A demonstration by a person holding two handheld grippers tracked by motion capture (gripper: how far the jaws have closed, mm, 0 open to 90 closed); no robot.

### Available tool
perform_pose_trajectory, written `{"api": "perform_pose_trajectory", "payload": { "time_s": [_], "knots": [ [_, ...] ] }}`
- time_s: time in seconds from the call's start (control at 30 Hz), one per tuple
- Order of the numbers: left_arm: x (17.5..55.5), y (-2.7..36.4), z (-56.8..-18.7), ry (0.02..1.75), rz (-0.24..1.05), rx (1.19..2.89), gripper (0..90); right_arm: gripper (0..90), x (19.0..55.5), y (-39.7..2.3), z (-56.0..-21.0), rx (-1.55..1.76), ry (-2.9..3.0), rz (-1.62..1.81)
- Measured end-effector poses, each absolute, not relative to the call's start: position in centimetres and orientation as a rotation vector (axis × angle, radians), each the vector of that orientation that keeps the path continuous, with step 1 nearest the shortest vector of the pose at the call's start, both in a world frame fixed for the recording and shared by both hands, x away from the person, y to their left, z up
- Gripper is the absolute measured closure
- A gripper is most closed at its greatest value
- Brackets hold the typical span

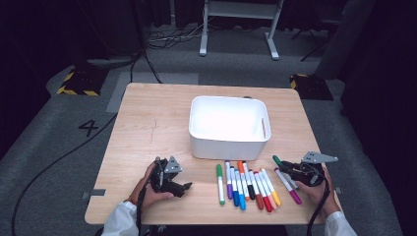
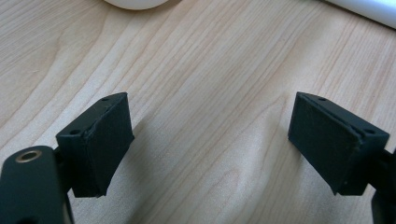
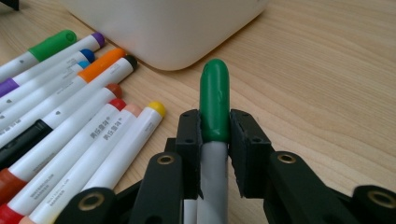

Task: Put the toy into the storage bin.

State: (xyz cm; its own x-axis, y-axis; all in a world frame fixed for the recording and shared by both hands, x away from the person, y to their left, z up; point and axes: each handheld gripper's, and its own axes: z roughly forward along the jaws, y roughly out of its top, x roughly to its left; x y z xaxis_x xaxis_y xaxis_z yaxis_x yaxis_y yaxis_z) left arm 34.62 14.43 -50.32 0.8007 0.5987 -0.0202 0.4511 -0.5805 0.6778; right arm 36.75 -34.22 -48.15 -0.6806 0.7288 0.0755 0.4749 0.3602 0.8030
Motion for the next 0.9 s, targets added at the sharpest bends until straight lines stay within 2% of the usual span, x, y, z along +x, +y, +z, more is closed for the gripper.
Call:
{"api": "perform_pose_trajectory", "payload": {
  "time_s": [0.47,0.9],
  "knots": [
    [34.6,14.4,-50.3,0.776,0.274,2.286,13.4,74.5,36.2,-34.4,-43.0,0.936,2.239,1.372],
    [34.6,14.4,-50.3,0.779,0.274,2.286,13.2,74.5,39.3,-33.4,-36.0,0.773,2.190,1.438]
  ]
}}
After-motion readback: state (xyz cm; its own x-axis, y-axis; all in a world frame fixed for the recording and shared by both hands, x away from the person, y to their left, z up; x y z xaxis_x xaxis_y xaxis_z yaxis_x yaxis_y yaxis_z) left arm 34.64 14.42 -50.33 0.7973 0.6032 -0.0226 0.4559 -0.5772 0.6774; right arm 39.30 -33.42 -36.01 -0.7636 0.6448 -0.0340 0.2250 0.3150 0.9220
